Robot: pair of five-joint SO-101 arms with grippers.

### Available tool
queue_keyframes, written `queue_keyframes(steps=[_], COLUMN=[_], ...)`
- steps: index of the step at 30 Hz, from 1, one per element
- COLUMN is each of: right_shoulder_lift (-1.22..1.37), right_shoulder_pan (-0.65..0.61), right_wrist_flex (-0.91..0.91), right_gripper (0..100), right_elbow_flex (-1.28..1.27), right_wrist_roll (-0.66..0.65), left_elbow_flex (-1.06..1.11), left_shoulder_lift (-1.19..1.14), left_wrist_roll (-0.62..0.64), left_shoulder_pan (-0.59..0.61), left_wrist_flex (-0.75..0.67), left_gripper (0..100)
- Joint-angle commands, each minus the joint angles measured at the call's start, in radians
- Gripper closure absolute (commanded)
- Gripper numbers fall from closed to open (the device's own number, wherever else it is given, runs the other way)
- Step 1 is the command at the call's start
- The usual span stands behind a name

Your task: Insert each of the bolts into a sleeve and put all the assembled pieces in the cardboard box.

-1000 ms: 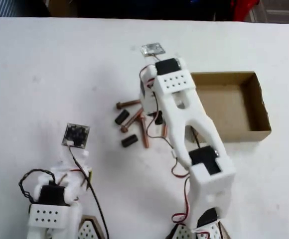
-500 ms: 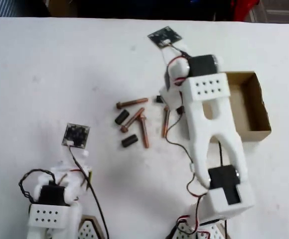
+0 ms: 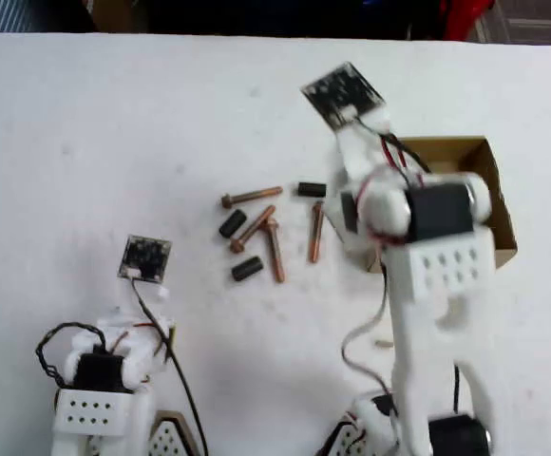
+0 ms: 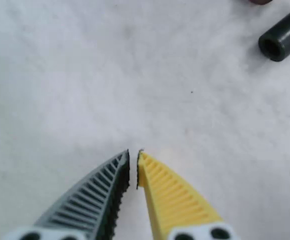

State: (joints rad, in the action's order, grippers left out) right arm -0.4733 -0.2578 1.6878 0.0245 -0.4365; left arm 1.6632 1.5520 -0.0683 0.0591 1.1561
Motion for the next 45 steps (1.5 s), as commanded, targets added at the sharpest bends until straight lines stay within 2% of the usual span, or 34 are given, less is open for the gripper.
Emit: queue_keyframes(steps=[1,9,16,23,27,32,37,45], right_shoulder_lift=[-0.162,-0.406,-0.504,-0.519,-0.519,-0.519,-0.521,-0.533], right_shoulder_pan=[0.010,0.010,0.010,0.010,0.010,0.010,0.010,0.016], right_wrist_flex=[-0.007,-0.285,-0.521,-0.753,-0.871,-0.975,-1.087,-1.072], right_gripper=[98.1,98.1,98.1,98.1,98.1,98.1,98.1,98.1], right_elbow_flex=[-0.075,-0.456,-0.733,-0.918,-0.999,-1.085,-1.172,-1.191], right_wrist_roll=[-0.011,-0.003,0.002,0.160,0.216,0.276,0.276,0.276], left_elbow_flex=[-0.006,-0.006,-0.006,-0.005,0.000,0.002,0.002,0.002], left_shoulder_lift=[0.012,0.012,0.012,0.012,0.012,0.012,0.012,0.012], left_wrist_roll=[-0.005,-0.005,-0.006,-0.012,-0.063,-0.069,-0.069,-0.064], left_shoulder_pan=[0.004,0.004,0.004,0.005,0.005,0.005,0.004,-0.001], left_wrist_flex=[-0.031,-0.031,-0.031,-0.031,-0.068,-0.078,-0.075,-0.072], left_gripper=[93,93,93,93,93,93,93,93])
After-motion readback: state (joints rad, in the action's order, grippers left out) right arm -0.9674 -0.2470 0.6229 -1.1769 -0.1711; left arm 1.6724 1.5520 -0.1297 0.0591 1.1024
